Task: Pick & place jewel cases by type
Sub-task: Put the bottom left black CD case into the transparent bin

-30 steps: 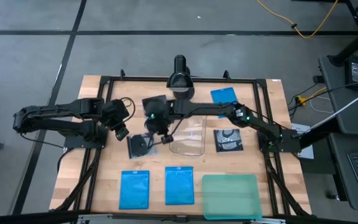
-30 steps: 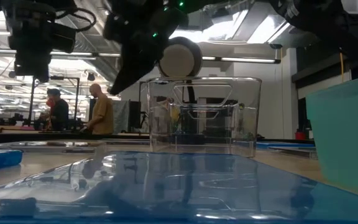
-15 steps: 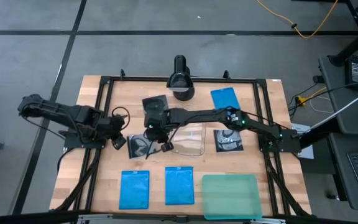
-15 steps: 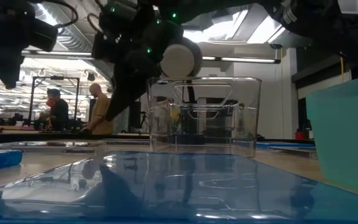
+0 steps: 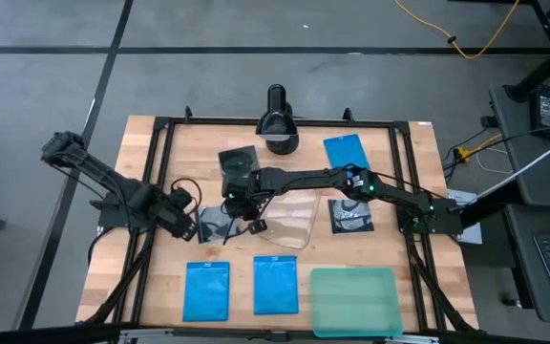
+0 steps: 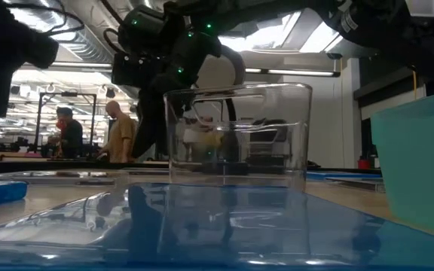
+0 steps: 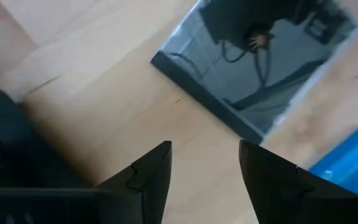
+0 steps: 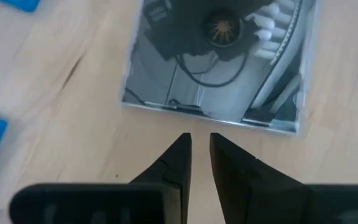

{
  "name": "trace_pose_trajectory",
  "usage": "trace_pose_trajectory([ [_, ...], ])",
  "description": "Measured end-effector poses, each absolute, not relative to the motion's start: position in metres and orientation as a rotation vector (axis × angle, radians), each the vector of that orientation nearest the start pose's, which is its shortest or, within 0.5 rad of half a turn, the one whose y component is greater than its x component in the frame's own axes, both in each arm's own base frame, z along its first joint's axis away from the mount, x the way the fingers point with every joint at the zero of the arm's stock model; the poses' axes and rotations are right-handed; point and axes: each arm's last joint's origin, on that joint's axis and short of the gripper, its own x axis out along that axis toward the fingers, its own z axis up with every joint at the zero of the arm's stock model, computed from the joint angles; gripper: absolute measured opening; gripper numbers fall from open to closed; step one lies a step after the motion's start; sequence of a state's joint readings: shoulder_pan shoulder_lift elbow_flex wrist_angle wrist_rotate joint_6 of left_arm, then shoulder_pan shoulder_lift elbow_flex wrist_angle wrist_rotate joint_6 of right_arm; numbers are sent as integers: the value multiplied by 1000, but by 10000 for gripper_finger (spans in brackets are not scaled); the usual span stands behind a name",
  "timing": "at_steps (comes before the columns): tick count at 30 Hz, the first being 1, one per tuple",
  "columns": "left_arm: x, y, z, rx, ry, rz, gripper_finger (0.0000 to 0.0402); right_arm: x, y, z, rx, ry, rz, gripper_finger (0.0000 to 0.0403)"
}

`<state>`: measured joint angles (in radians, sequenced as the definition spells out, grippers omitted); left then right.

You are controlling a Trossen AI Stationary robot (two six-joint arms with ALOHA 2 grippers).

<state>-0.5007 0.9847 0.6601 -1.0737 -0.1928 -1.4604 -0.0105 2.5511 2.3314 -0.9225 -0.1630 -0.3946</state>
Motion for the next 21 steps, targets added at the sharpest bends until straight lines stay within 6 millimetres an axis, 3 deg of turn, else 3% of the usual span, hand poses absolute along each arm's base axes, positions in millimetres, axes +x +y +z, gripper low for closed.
trace_pose_trajectory([
  [7,131,-78,196,-734,1215,754,180,511,-2,162,-203,1314,379,64],
  [13,130,-85,193,-745,1210,767,180,505,-1,161,-204,1381,397,64],
  [21,129,-88,193,-762,1171,789,180,516,-2,174,-255,1247,364,64],
])
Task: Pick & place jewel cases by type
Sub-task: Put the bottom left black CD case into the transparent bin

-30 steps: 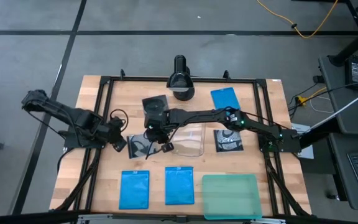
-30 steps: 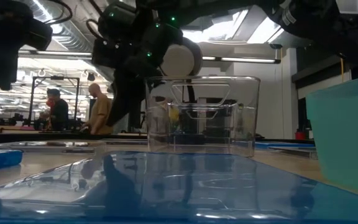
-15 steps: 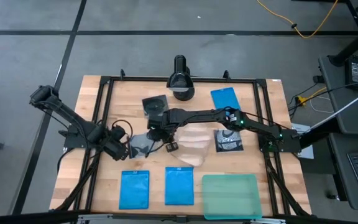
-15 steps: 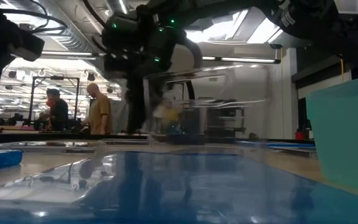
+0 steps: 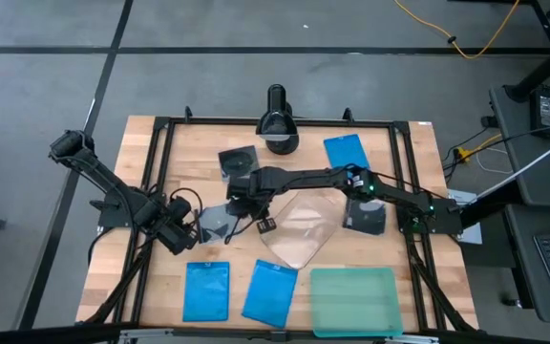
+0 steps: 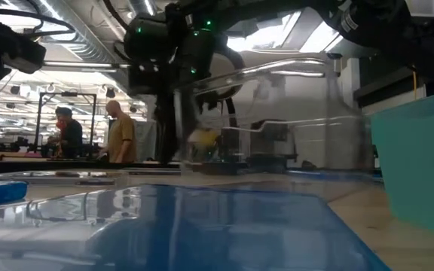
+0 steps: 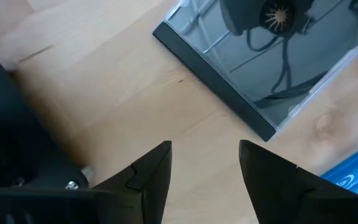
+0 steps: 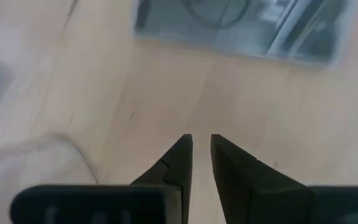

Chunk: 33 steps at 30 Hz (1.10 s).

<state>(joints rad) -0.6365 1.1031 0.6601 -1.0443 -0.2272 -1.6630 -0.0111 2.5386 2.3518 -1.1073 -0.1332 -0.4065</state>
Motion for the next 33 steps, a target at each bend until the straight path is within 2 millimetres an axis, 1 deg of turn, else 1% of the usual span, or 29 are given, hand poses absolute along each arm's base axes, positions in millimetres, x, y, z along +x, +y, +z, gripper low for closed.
trace_pose_trajectory([
  [2,130,-88,193,-764,1167,787,180,518,-4,184,-263,1194,352,64],
  [5,130,-87,193,-761,1151,789,179,517,-7,197,-295,1163,329,64],
  [8,130,-87,193,-759,1146,790,178,515,-13,198,-301,1179,311,64],
  [12,130,-87,193,-758,1143,791,180,514,-13,199,-286,1177,332,64],
  [15,130,-87,193,-753,1145,787,179,516,-4,208,-301,1115,383,64],
  [18,130,-87,193,-750,1146,785,178,516,5,219,-377,1059,399,64],
  [23,130,-87,193,-737,1151,774,180,519,9,220,-461,1020,428,64],
  [25,130,-87,193,-738,1153,774,180,517,12,226,-487,1001,441,64],
  [26,130,-87,193,-740,1156,773,179,517,12,230,-503,989,449,64],
  [29,131,-88,193,-737,1159,765,177,509,13,251,-546,945,488,64],
  [33,132,-90,193,-713,1165,720,176,484,15,294,-568,876,629,59],
])
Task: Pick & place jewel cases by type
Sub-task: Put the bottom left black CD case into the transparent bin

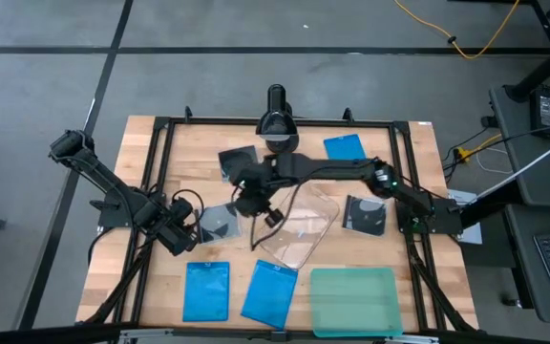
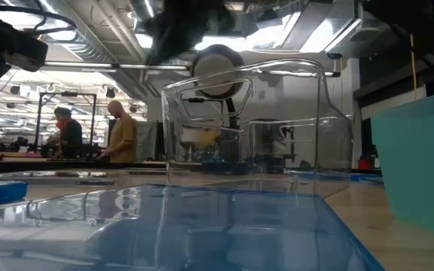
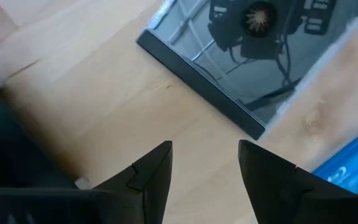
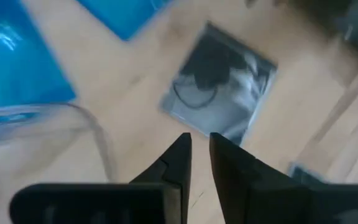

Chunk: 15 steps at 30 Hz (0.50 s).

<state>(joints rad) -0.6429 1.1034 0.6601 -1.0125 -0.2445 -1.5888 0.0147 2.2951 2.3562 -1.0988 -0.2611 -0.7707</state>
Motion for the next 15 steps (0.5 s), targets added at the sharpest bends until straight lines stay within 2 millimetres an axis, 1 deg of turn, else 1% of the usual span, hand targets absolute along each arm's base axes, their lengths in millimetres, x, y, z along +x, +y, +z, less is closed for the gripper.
trace_pose_trajectory([
  [2,132,-90,193,-701,1165,710,177,468,21,311,-564,845,756,50],
  [4,132,-90,193,-684,1160,702,178,451,33,327,-540,823,875,38],
  [5,132,-90,193,-676,1158,699,178,443,41,333,-528,825,914,32],
  [7,132,-89,193,-667,1151,699,177,432,58,338,-534,853,963,20],
  [9,132,-89,193,-662,1138,704,176,423,76,336,-538,910,1023,9],
  [11,133,-89,194,-665,1122,713,175,418,92,330,-555,938,1083,6],
  [13,133,-88,194,-673,1110,724,176,415,105,326,-553,938,1139,7],
  [15,133,-88,194,-684,1100,733,177,416,114,323,-556,910,1169,8],
])
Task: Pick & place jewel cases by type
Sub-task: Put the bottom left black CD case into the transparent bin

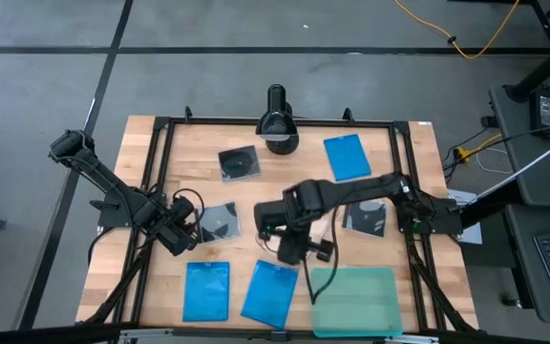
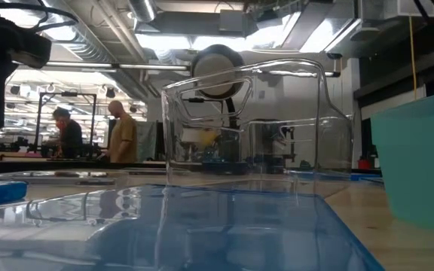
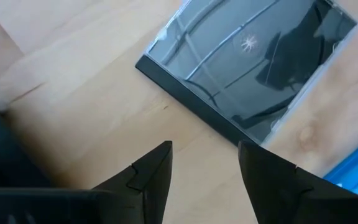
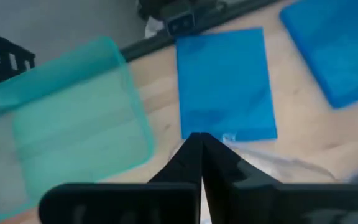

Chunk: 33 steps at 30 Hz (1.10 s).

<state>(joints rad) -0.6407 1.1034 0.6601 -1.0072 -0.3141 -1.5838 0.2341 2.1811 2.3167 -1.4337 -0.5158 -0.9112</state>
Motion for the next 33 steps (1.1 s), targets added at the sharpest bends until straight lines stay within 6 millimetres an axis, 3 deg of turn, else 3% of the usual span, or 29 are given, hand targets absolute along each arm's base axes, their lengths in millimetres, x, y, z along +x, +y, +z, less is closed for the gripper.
trace_pose_trajectory([
  [7,133,-89,193,-670,1155,693,173,428,125,306,-584,800,1187,5],
  [11,133,-89,193,-668,1152,694,175,435,128,284,-585,777,1187,7],
  [18,133,-89,194,-670,1127,713,173,431,136,235,-549,876,1194,8],
  [24,133,-88,194,-668,1088,734,176,429,137,216,-558,944,1137,9],
  [33,134,-88,194,-697,1059,758,171,434,100,203,-475,1076,927,9],
])
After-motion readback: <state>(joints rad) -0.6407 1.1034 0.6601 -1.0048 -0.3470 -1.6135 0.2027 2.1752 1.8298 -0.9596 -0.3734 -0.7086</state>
